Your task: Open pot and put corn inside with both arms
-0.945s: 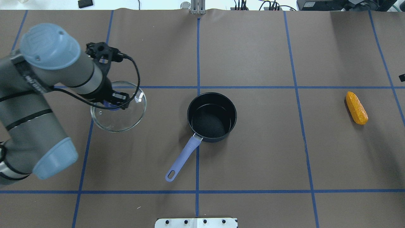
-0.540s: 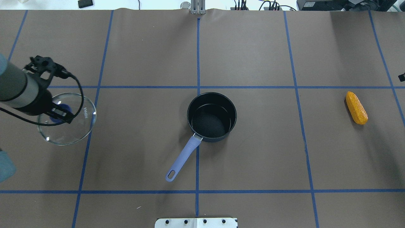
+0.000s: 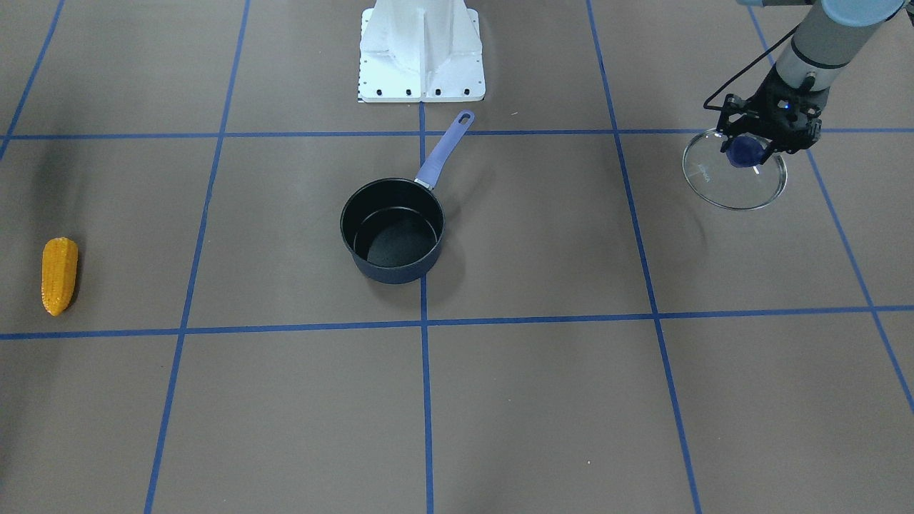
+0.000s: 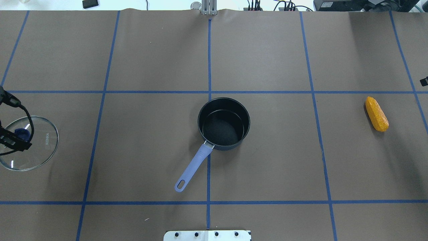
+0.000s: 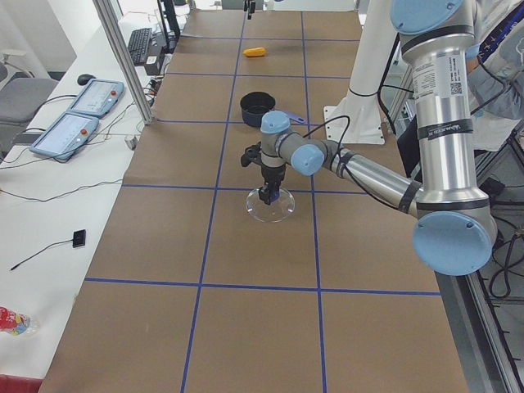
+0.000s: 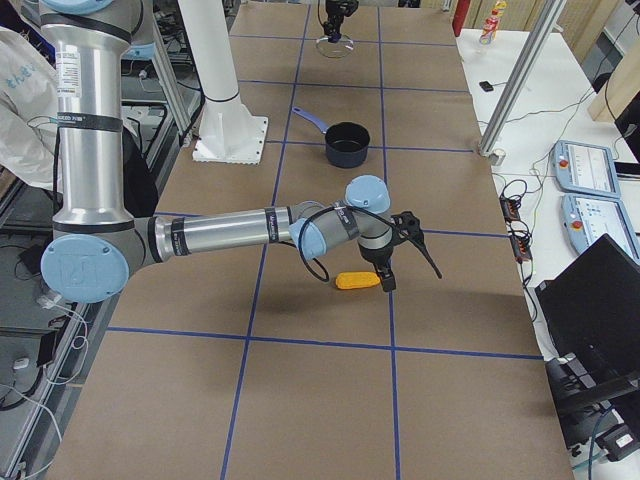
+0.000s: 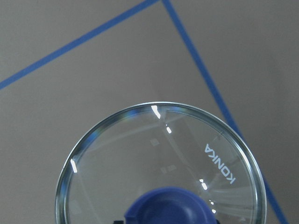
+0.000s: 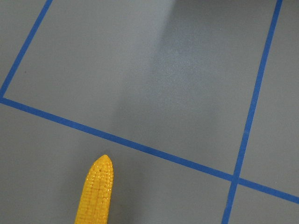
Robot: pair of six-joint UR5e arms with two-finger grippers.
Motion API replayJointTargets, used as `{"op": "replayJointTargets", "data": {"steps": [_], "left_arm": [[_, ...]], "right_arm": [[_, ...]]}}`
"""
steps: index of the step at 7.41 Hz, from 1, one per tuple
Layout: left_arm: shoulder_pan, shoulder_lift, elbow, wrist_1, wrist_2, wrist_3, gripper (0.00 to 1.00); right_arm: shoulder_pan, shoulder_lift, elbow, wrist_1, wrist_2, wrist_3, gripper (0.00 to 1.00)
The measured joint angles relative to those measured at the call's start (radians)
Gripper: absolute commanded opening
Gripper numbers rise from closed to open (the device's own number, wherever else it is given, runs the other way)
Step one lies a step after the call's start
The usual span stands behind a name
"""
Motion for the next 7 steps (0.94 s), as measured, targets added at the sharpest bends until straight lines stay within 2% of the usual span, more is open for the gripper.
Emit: {"op": "replayJointTargets", "data": {"steps": [1, 2, 3, 4, 7], "left_arm": [[0.000, 0.034, 0.061, -0.142, -0.015, -0.044, 0.27], [0.002, 0.059, 0.117, -0.272, -0.028, -0.095, 0.32], [0.006, 0.081, 0.152, -0.349, -0.037, -0.121, 0.34], [0.010, 0.093, 0.172, -0.381, -0.040, -0.131, 0.34], [0.031, 0.101, 0.204, -0.398, -0.034, -0.132, 0.46]], "right_arm": [[0.000, 0.000, -0.001, 0.000, 0.000, 0.000, 1.00], [-0.001, 0.000, -0.001, 0.000, 0.000, 0.000, 1.00], [-0.001, 0.000, -0.001, 0.000, 0.000, 0.000, 1.00], [-0.002, 0.000, -0.001, 0.000, 0.001, 0.003, 1.00], [-0.006, 0.000, 0.000, 0.001, 0.003, 0.021, 1.00]]}}
